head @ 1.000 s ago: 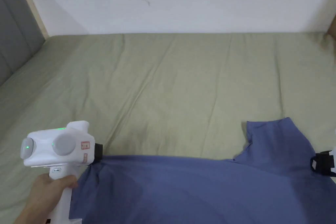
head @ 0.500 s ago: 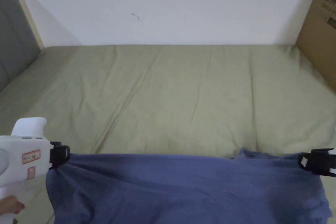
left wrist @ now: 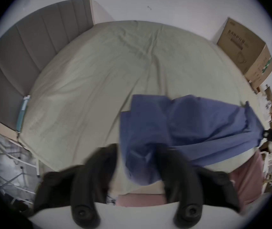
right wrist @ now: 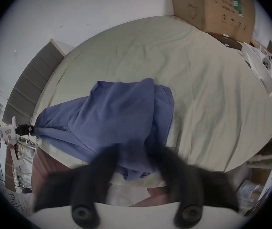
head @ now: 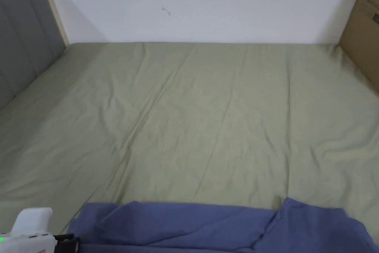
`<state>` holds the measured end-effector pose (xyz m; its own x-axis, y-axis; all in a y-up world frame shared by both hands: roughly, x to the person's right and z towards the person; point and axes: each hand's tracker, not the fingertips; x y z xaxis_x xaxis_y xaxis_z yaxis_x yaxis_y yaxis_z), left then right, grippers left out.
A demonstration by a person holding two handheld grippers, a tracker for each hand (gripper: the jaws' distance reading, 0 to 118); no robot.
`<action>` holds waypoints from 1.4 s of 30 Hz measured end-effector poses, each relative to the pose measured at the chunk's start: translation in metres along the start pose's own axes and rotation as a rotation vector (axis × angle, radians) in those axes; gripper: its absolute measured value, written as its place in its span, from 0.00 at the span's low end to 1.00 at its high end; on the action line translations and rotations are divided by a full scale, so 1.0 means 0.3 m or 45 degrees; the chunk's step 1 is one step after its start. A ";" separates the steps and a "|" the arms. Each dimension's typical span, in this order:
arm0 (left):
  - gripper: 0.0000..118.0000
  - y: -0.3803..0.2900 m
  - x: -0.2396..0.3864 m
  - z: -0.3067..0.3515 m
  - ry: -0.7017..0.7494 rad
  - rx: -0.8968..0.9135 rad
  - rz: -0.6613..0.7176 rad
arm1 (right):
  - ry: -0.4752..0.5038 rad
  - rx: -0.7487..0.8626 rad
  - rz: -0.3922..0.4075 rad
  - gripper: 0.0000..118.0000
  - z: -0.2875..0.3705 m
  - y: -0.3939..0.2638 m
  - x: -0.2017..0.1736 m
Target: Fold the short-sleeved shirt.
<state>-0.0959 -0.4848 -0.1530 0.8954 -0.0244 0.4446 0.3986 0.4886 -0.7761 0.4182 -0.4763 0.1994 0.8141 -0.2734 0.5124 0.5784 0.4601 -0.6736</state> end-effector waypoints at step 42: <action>0.08 0.072 0.121 0.059 -0.393 0.161 0.595 | 0.241 -0.061 0.228 0.01 -0.177 0.053 -0.434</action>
<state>-0.0583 -0.4596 -0.1456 0.8638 0.4658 0.1920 -0.0693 0.4873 -0.8705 0.3242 -0.4781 0.0936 0.8962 -0.3463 0.2773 0.4225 0.4761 -0.7712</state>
